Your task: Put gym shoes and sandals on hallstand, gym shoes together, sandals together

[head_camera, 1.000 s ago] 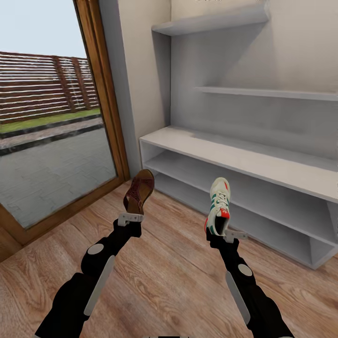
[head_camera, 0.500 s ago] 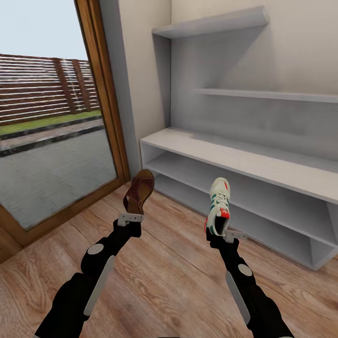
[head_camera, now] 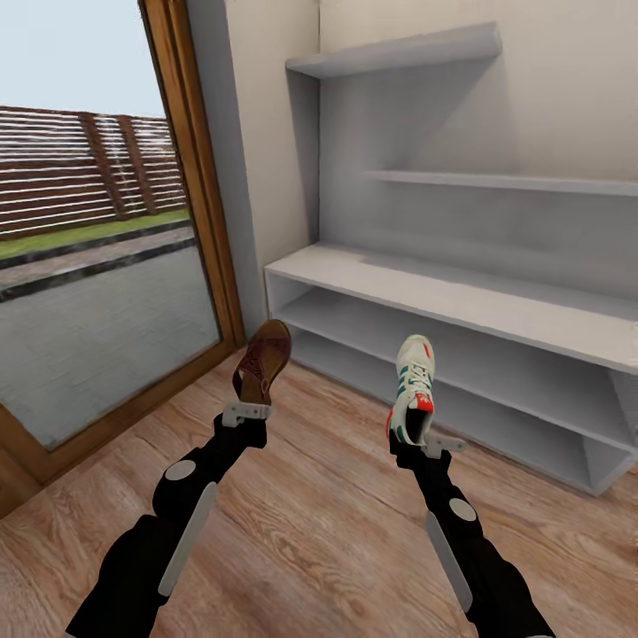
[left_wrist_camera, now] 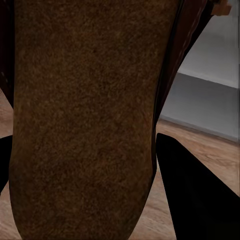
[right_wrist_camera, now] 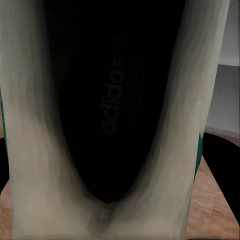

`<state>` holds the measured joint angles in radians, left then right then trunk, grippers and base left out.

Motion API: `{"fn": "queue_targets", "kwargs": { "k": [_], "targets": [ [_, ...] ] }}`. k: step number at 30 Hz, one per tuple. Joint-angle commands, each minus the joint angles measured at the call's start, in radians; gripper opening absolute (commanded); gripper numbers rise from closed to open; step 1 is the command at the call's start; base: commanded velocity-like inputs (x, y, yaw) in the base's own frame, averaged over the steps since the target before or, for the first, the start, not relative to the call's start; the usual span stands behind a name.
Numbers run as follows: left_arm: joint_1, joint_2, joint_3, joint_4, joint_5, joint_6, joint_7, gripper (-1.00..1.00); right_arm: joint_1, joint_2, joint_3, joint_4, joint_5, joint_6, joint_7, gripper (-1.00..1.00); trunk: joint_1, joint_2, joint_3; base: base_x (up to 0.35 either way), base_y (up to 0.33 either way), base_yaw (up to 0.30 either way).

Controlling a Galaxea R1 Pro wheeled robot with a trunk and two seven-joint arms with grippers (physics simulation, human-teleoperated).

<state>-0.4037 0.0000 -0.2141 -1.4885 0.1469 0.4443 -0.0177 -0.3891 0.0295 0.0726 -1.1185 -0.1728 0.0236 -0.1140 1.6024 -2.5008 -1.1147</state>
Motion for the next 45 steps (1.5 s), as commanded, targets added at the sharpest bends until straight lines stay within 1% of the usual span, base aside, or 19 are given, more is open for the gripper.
{"fn": "queue_targets", "kwargs": {
  "k": [1, 21, 29, 45],
  "targets": [
    [0.0, 0.0, 0.001, -0.001, 0.006, 0.005, -0.002, -1.0, -0.001, 0.0, 0.003, -0.001, -0.008, 0.003, -0.007, -1.0, 0.0, 0.0, 0.0, 0.016, 0.3, -0.219],
    [0.0, 0.0, 0.001, -0.001, 0.006, 0.005, -0.002, -1.0, -0.001, 0.0, 0.003, -0.001, -0.008, 0.003, -0.008, -1.0, 0.0, 0.0, 0.024, 0.209, 0.252, -0.212],
    [0.0, 0.0, 0.001, -0.001, 0.006, 0.005, -0.002, -1.0, -0.001, 0.0, 0.003, -0.001, -0.008, 0.003, -0.01, -1.0, 0.0, 0.0, 0.025, 0.09, 0.273, -0.028],
    [0.0, 0.0, 0.001, 0.0, 0.005, 0.005, -0.001, -1.0, -0.001, -0.001, 0.003, -0.001, -0.01, 0.008, -0.01, -1.0, 0.0, 0.0, 0.025, 0.004, 0.022, -0.001]
  ]
}}
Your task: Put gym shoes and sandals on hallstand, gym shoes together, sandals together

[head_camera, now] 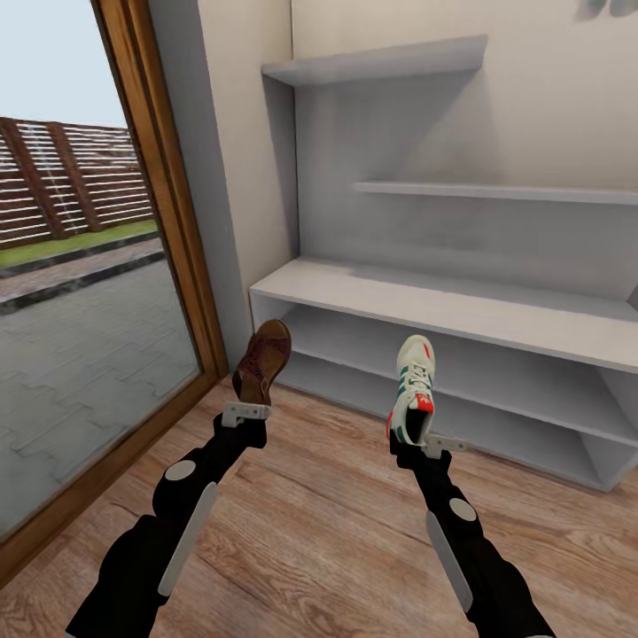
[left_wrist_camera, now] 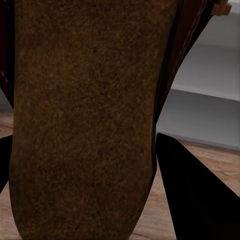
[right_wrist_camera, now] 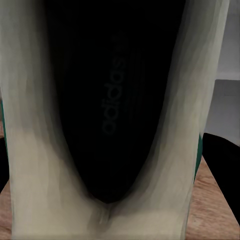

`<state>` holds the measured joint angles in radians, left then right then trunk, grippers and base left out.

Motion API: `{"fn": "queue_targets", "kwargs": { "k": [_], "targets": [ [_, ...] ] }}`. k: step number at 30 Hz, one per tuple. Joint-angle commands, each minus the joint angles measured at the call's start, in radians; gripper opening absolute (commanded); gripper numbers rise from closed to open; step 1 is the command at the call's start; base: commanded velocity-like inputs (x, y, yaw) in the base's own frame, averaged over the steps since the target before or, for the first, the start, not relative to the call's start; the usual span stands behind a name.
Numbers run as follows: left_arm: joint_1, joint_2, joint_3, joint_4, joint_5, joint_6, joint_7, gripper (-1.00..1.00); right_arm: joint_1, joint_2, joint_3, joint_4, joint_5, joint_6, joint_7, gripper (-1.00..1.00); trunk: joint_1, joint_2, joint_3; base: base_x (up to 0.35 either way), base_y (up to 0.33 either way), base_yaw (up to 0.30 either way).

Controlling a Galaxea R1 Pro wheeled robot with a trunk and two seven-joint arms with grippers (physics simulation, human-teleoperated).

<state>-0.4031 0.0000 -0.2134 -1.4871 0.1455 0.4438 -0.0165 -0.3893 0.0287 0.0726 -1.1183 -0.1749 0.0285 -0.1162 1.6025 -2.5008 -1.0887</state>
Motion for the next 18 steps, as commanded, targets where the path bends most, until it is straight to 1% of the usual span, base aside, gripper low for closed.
{"fn": "queue_targets", "kwargs": {
  "k": [1, 7, 9, 13, 18],
  "targets": [
    [0.0, 0.001, 0.0, -0.001, 0.007, 0.006, -0.002, -1.0, 0.0, -0.001, 0.003, -0.001, -0.008, 0.004, -0.007, -1.0, 0.0, 0.0, -0.001, 0.0, 0.0, 0.0],
    [0.0, 0.002, 0.001, -0.001, 0.005, 0.007, -0.001, -1.0, 0.0, -0.002, 0.003, -0.001, -0.01, 0.007, -0.006, -1.0, 0.0, 0.0, -0.001, 0.001, 0.0, 0.0],
    [0.0, 0.002, 0.001, -0.001, 0.005, 0.007, 0.0, -1.0, 0.0, -0.002, 0.003, -0.001, -0.008, 0.007, -0.006, -1.0, 0.0, 0.0, -0.001, 0.064, 0.079, 0.0],
    [0.0, 0.002, 0.0, -0.001, 0.005, 0.006, -0.001, -1.0, 0.0, -0.001, 0.003, -0.001, -0.006, 0.008, -0.006, -1.0, 0.0, 0.0, -0.001, 0.124, 0.188, 0.0],
    [0.0, 0.002, 0.001, -0.001, 0.005, 0.006, -0.002, -1.0, 0.0, -0.001, 0.009, -0.001, -0.005, 0.008, -0.006, -1.0, 0.0, 0.0, -0.001, 0.155, 0.258, 0.0]
  ]
}}
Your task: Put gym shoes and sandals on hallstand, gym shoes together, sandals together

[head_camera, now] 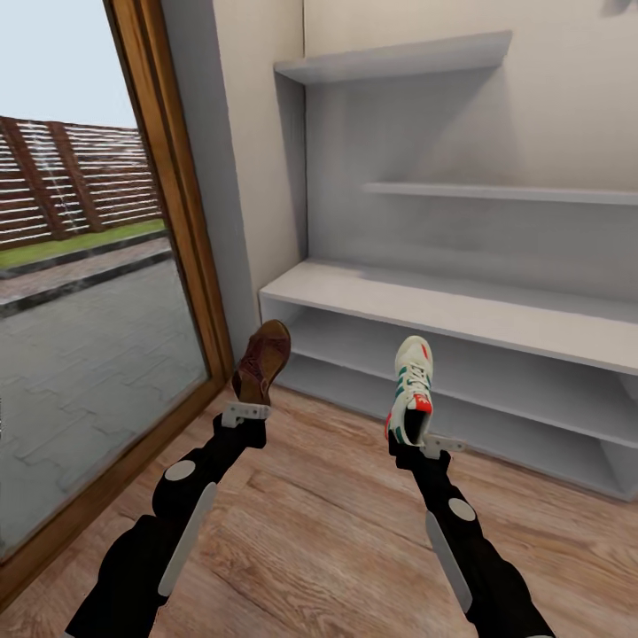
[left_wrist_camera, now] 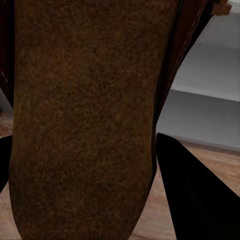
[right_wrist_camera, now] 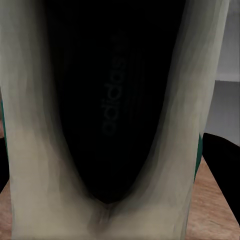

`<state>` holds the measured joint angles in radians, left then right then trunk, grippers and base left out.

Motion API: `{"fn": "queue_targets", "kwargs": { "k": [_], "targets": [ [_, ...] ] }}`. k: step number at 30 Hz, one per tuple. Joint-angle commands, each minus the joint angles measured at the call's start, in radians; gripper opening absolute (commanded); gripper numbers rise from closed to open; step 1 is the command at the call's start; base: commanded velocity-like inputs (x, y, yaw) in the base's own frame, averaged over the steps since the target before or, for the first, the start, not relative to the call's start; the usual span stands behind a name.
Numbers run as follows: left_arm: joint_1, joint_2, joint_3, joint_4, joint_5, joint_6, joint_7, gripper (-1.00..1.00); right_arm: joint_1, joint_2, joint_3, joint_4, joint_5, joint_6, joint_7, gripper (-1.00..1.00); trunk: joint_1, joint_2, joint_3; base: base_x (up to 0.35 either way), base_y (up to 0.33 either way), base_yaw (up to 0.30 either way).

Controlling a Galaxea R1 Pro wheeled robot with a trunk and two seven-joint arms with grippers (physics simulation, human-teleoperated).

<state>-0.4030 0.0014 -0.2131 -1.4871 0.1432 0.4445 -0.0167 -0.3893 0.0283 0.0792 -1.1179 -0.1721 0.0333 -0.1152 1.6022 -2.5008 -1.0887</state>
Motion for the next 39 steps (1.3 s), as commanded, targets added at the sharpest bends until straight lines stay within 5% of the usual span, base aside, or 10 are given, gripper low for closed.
{"fn": "queue_targets", "kwargs": {
  "k": [1, 22, 39],
  "targets": [
    [0.0, 0.0, 0.001, -0.001, 0.007, 0.005, -0.002, -1.0, 0.0, -0.001, 0.015, -0.002, -0.007, 0.004, -0.007, -1.0, 0.0, 0.0, -0.001, 0.162, 0.277, 0.0],
    [-0.001, 0.0, 0.002, 0.047, 0.006, -0.001, -0.002, -1.0, 0.0, 0.0, 0.035, -0.002, -0.009, 0.004, -0.011, -1.0, 0.0, 0.0, 0.0, 0.141, 0.283, -0.005],
    [0.0, 0.0, 0.001, 0.047, 0.006, 0.0, -0.002, -1.0, 0.0, -0.001, 0.034, -0.003, -0.009, 0.003, -0.011, -1.0, 0.0, 0.0, 0.014, 0.009, 0.076, -0.238]
  ]
}}
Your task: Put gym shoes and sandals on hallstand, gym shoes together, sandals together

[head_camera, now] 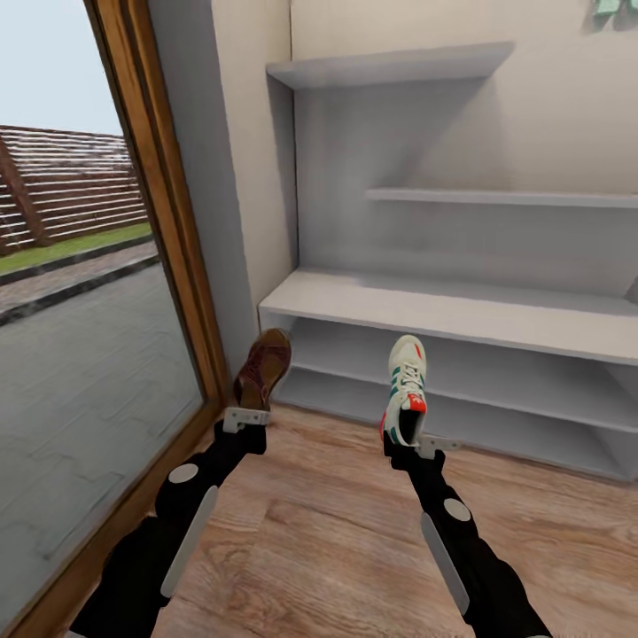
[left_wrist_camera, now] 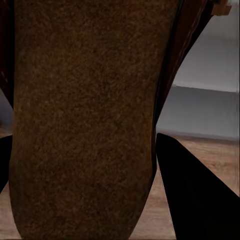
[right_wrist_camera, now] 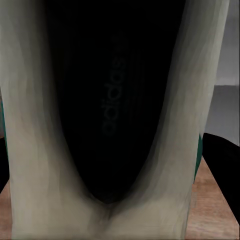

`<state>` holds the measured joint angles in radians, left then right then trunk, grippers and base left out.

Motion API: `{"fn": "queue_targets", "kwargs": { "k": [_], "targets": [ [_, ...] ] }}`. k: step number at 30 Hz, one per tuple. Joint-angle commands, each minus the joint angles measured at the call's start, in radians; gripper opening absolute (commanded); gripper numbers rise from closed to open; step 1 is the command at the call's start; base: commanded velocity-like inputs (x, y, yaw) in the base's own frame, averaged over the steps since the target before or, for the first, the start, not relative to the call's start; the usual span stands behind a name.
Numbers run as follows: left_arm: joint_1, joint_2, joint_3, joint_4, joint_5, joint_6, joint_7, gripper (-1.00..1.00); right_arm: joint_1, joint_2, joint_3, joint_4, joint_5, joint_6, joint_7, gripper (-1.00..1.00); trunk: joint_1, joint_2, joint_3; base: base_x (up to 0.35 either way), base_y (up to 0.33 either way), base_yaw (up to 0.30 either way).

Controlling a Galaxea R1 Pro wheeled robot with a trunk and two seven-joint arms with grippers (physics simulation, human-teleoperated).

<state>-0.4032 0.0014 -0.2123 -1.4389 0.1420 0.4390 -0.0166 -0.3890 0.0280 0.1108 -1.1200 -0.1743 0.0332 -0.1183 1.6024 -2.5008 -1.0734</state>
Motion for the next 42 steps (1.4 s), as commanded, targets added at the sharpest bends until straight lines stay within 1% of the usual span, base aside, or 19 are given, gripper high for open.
{"fn": "queue_targets", "kwargs": {
  "k": [1, 28, 42],
  "targets": [
    [0.0, 0.0, 0.0, -0.001, 0.008, 0.006, -0.002, -1.0, -0.001, 0.0, 0.003, -0.001, -0.007, 0.003, -0.007, -1.0, 0.0, 0.0, 0.0, 0.0, 0.001, -0.264],
    [-0.001, 0.0, 0.001, -0.001, 0.007, 0.007, -0.002, -1.0, -0.001, 0.0, 0.003, -0.002, -0.007, 0.003, -0.007, -1.0, 0.0, 0.0, 0.024, 0.0, 0.007, -0.265],
    [0.0, 0.0, 0.001, -0.001, 0.006, 0.007, -0.002, -1.0, -0.001, -0.002, 0.003, -0.003, -0.005, 0.003, -0.007, -1.0, 0.0, 0.0, 0.025, 0.0, 0.009, -0.034]
  ]
}}
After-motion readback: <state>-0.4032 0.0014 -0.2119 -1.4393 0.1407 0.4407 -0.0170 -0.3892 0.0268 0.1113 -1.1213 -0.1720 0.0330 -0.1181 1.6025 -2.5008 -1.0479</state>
